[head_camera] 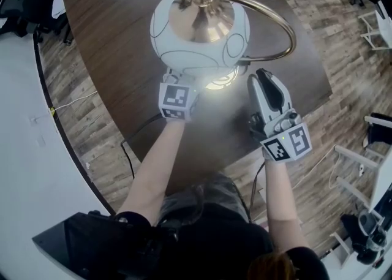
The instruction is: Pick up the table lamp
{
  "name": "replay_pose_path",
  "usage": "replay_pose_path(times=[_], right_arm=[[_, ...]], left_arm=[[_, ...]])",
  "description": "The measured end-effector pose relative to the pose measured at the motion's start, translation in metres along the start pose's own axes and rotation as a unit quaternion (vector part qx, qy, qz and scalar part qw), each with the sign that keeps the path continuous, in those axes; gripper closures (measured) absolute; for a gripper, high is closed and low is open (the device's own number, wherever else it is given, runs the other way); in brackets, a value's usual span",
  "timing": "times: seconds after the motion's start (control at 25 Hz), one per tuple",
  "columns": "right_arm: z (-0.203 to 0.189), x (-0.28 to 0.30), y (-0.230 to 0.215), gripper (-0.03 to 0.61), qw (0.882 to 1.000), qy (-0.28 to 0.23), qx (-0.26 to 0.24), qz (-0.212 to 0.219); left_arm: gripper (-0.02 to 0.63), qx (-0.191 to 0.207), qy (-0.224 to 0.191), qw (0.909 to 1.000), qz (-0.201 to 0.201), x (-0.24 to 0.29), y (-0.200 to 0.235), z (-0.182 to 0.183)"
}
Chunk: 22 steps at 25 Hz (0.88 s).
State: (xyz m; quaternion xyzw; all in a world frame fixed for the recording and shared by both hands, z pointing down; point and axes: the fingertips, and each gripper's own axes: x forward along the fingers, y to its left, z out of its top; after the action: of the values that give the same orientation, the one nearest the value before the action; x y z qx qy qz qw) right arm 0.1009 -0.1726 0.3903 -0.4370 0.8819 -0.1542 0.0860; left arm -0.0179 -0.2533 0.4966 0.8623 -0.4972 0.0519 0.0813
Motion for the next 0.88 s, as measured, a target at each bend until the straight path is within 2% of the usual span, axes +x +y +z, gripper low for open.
replay_pose_path(times=[0.12, 0.48, 0.88], right_arm=[[0.011, 0.002, 0.001, 0.445, 1.0, -0.012, -0.002, 0.001], [0.044, 0.012, -0.004, 0.443, 0.999, -0.038, -0.028, 0.014], [0.071, 0.025, -0.002, 0.443, 0.997, -0.031, -0.063, 0.015]], left_arm=[[0.575, -0.004, 0.001, 1.0, -0.001, 0.0, 0.0, 0.0], [0.575, -0.016, 0.005, 0.9999, -0.001, 0.0, -0.002, 0.0], [0.575, -0.008, -0.004, 0.9999, -0.008, 0.003, -0.003, 0.005]])
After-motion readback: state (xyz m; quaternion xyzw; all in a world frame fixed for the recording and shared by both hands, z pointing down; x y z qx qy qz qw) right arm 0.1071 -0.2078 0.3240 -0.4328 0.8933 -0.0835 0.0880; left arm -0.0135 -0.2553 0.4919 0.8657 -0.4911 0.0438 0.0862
